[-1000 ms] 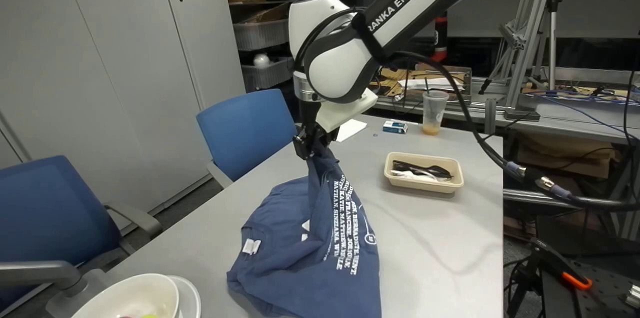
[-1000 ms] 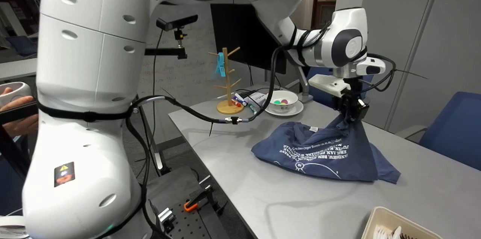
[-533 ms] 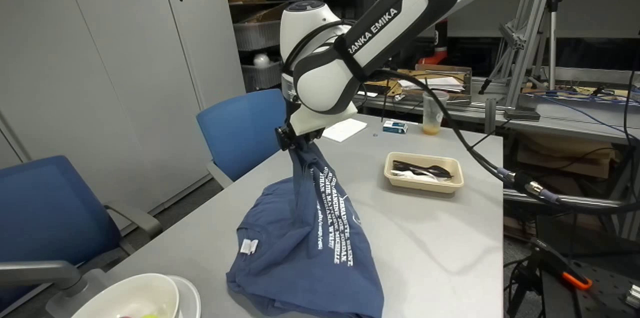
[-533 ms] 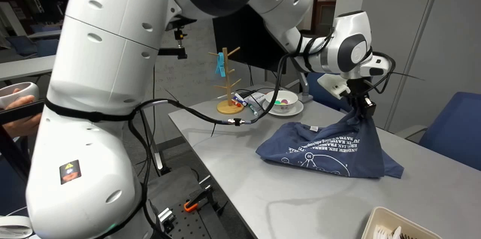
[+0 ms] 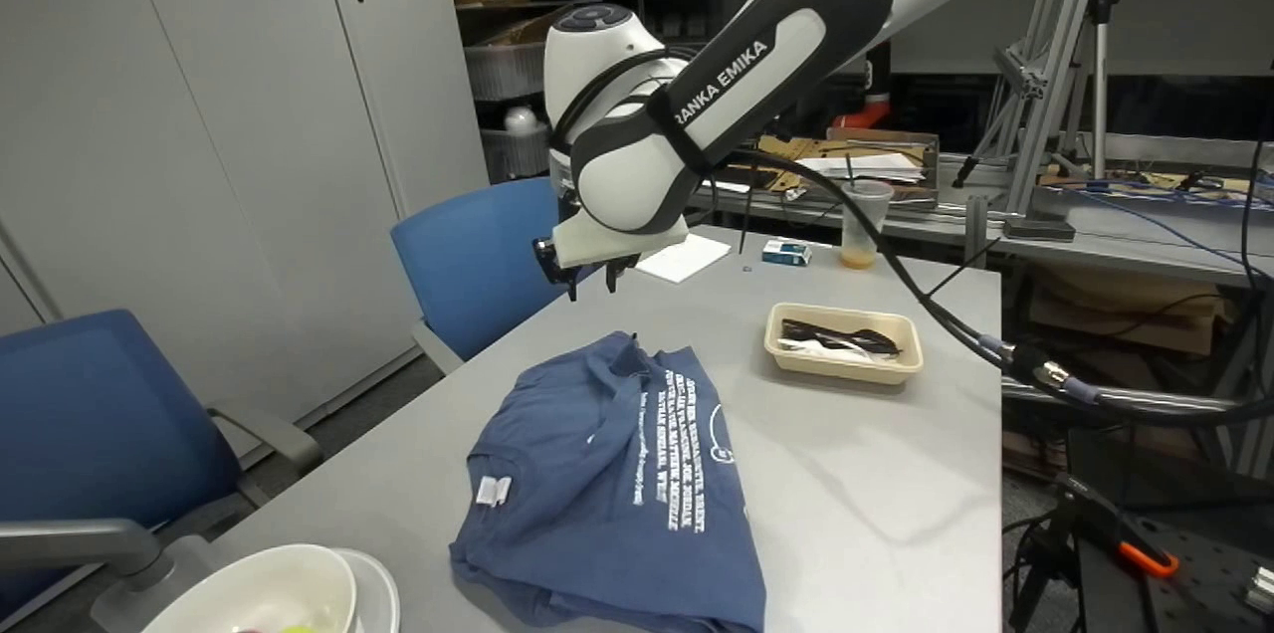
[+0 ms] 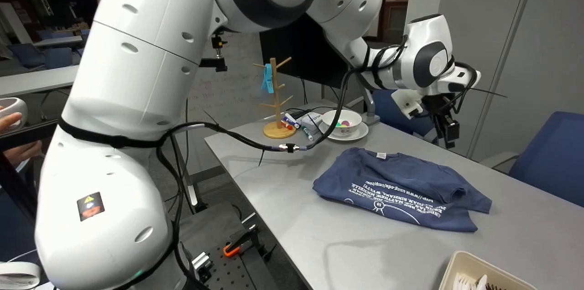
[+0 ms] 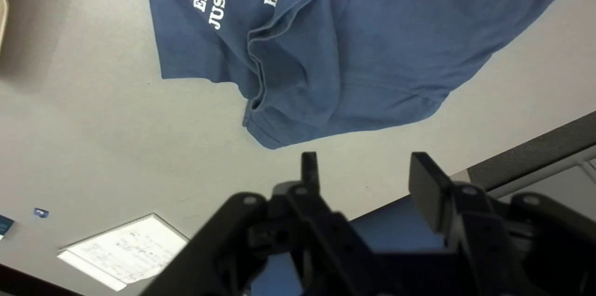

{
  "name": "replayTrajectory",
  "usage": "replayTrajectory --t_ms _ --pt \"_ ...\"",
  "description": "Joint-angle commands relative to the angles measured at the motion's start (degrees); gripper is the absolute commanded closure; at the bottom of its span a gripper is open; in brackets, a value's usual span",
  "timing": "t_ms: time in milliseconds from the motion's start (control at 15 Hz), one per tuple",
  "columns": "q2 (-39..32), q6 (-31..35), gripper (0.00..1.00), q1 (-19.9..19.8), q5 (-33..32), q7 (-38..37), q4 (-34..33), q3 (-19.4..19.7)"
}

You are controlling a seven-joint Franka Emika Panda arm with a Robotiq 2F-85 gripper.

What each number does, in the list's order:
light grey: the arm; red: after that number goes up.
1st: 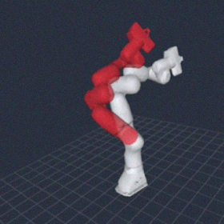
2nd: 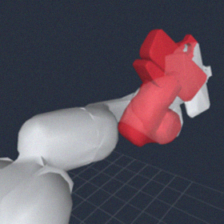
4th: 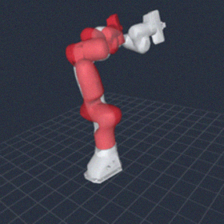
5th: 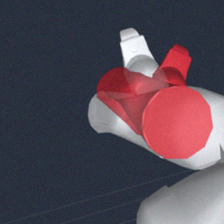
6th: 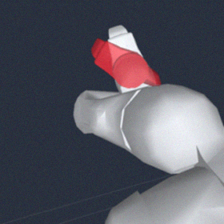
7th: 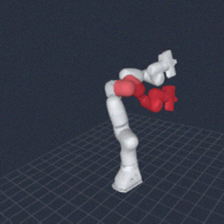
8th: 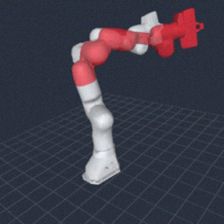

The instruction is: Fold the t-shirt on the table

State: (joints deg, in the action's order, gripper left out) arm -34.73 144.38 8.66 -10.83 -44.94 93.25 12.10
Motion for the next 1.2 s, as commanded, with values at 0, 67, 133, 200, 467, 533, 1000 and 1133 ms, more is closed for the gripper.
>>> replayTrajectory --t_ms 0,67,133,200,467,533,1000,1133 --pt "-0.23 0.55 0.15 1.07 -1.04 -1.14 -0.14 0.66" --pt "0.36 -0.19 0.06 0.77 -0.81 0.49 0.56 -0.03" --pt "1.17 -1.41 0.01 0.61 -0.76 2.46 1.64 -0.73" --pt "2.08 -2.51 0.00 0.31 -0.41 4.77 2.77 -1.71" --pt "6.36 -7.53 0.00 -0.01 -0.35 14.86 8.60 -4.34" --pt "7.70 -9.09 0.00 0.11 -0.67 17.06 10.19 -4.66" --pt "9.51 -11.85 0.00 -1.18 -0.72 20.49 12.85 -4.92" --pt "9.10 -11.82 0.00 -1.66 1.23 19.78 12.10 -5.43"
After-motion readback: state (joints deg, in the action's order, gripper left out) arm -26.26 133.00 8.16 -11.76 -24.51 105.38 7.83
